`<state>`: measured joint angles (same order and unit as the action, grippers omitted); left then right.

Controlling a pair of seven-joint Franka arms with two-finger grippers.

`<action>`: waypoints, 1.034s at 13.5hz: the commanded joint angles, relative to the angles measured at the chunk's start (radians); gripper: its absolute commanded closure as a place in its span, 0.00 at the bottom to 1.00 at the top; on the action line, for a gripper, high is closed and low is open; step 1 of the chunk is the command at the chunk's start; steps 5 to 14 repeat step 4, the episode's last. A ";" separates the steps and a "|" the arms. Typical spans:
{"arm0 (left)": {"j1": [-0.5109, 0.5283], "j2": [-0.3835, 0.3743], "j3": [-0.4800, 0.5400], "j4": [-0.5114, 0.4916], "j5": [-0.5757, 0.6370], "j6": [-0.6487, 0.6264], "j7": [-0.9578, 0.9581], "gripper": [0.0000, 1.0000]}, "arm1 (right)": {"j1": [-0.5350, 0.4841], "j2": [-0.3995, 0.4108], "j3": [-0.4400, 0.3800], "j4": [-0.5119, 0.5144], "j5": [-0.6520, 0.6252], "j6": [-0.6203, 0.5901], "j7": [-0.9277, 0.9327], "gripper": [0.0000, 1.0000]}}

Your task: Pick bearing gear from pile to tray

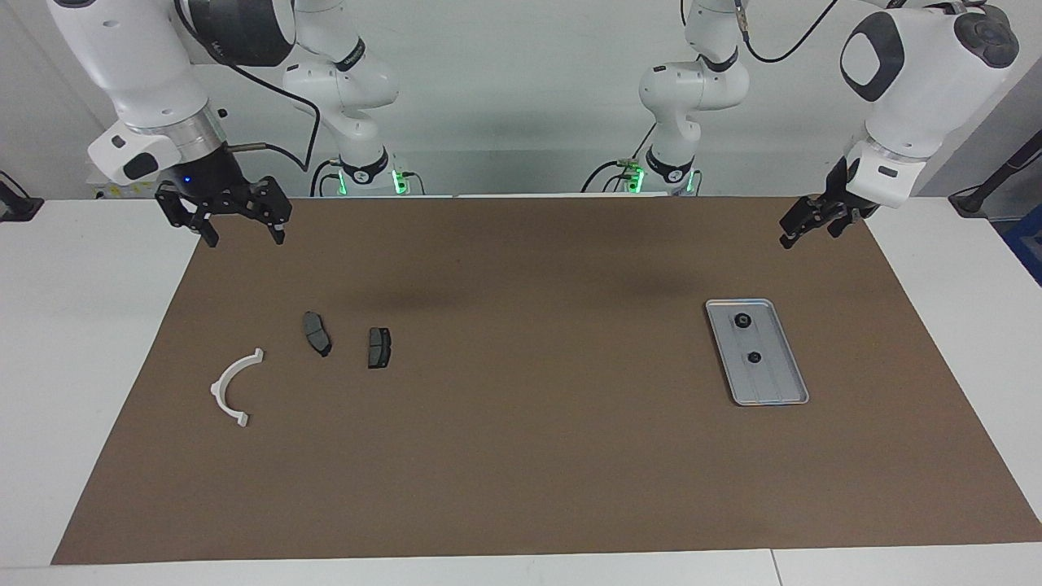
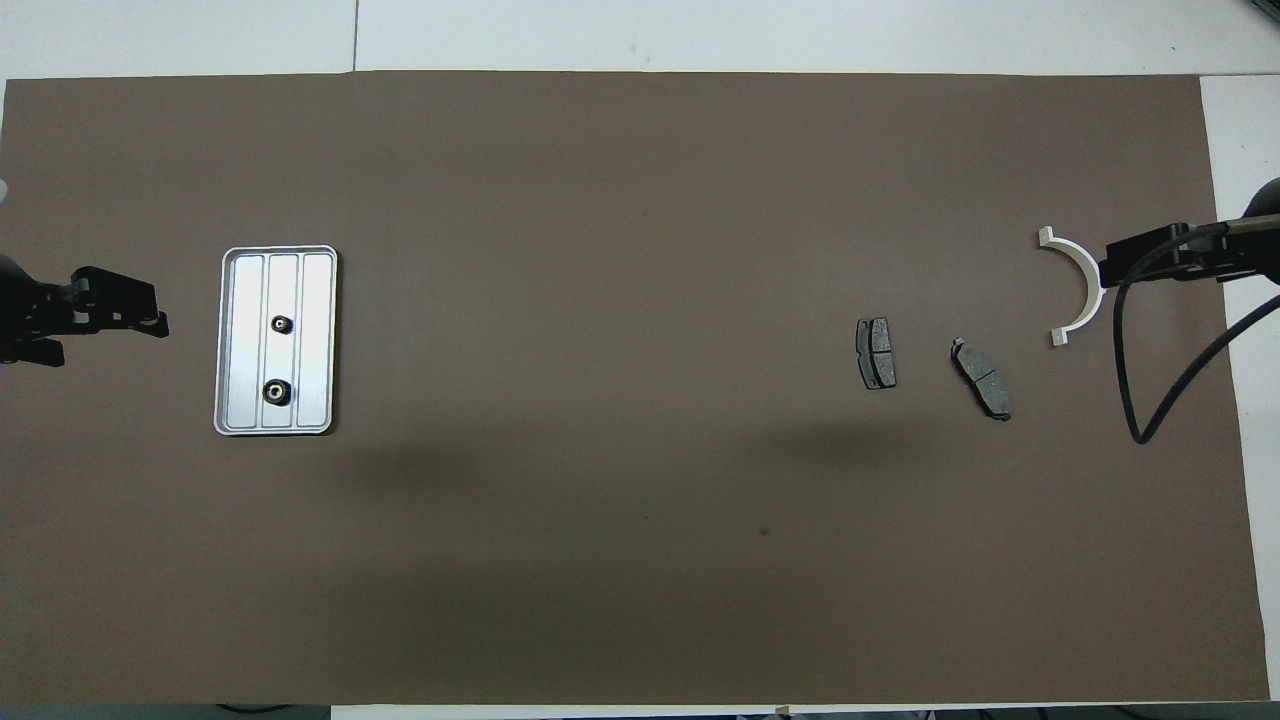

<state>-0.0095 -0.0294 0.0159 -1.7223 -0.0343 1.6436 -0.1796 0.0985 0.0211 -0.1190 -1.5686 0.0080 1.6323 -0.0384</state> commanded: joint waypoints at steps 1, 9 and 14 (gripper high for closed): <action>-0.006 -0.015 0.002 -0.013 0.001 0.018 0.012 0.00 | -0.010 -0.007 0.007 -0.008 -0.010 0.011 0.003 0.00; -0.006 -0.015 0.001 -0.010 0.002 0.019 0.012 0.00 | -0.010 -0.007 0.009 -0.008 -0.010 0.011 0.003 0.00; -0.006 -0.015 0.001 -0.010 0.002 0.019 0.012 0.00 | -0.010 -0.007 0.009 -0.008 -0.010 0.011 0.003 0.00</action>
